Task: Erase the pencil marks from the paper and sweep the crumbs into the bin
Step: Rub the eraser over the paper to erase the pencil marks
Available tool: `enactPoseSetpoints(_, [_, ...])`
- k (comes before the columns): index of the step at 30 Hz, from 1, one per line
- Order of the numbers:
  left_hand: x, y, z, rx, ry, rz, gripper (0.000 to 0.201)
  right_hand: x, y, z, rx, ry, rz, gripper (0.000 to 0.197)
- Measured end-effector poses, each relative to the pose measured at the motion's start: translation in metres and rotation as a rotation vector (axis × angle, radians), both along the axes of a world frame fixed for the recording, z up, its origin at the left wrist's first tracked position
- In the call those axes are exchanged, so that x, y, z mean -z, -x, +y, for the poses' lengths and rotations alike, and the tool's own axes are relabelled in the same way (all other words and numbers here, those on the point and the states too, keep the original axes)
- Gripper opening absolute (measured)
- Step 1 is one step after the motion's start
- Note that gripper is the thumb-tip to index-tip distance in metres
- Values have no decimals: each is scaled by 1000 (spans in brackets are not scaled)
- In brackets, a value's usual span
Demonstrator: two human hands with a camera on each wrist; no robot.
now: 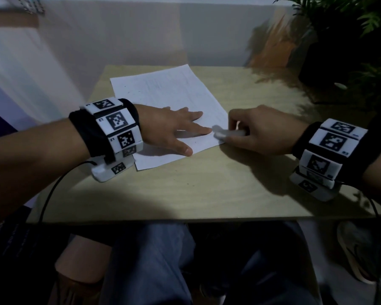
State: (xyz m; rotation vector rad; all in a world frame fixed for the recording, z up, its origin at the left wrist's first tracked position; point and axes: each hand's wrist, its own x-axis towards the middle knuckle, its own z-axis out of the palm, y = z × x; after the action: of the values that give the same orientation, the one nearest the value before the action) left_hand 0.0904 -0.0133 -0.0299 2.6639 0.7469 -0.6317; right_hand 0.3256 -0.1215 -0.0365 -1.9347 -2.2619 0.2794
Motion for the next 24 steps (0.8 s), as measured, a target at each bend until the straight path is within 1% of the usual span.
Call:
enactPoseSetpoints(2, [1, 1, 0, 8, 13, -3, 69, -3, 3, -2, -25, 74, 46, 40])
enactPoseSetpoints(3, [1, 1, 0, 9, 22, -14, 67, -3, 0, 0, 2, 64, 43, 41])
enactPoseSetpoints(5, [0, 0, -2, 5, 27, -41, 65, -1, -6, 5, 94, -4, -21, 45])
enactPoseSetpoints(6, [-1, 0, -3, 2, 22, -53, 65, 0, -7, 5, 113, -41, -50, 47])
enactPoseSetpoints(8, [-2, -1, -5, 3, -4, -84, 64, 1, -3, 2, 40, -42, -39, 45])
enactPoseSetpoints(10, [-3, -2, -6, 15, -24, -110, 62, -1, 3, -3, -50, 45, 16, 37])
enactPoseSetpoints(11, [-2, -2, -5, 15, -27, -109, 63, -2, 3, -2, -51, 65, 38, 35])
enactPoseSetpoints(13, [0, -2, -2, 4, -20, -75, 68, -1, -3, 3, 38, 39, 21, 37])
enactPoseSetpoints(15, [2, -1, 1, 8, -11, -29, 77, 0, -7, 5, 118, -19, -48, 45])
enactPoseSetpoints(17, [4, 0, 3, 10, 4, 11, 83, -1, -3, 1, 30, -14, -40, 49])
enactPoseSetpoints(19, [4, 0, 4, 12, 20, 19, 83, -5, 4, -5, -69, 72, 14, 50])
enactPoseSetpoints(20, [4, 0, 4, 15, 24, 20, 82, -6, 5, -5, -72, 98, 36, 48])
enactPoseSetpoints(22, [4, 0, 3, 18, 33, 19, 81, -4, -1, 0, -4, 68, 27, 47])
enactPoseSetpoints(24, [4, 0, 4, 16, 35, 17, 83, -3, -6, 3, 67, -7, -53, 52])
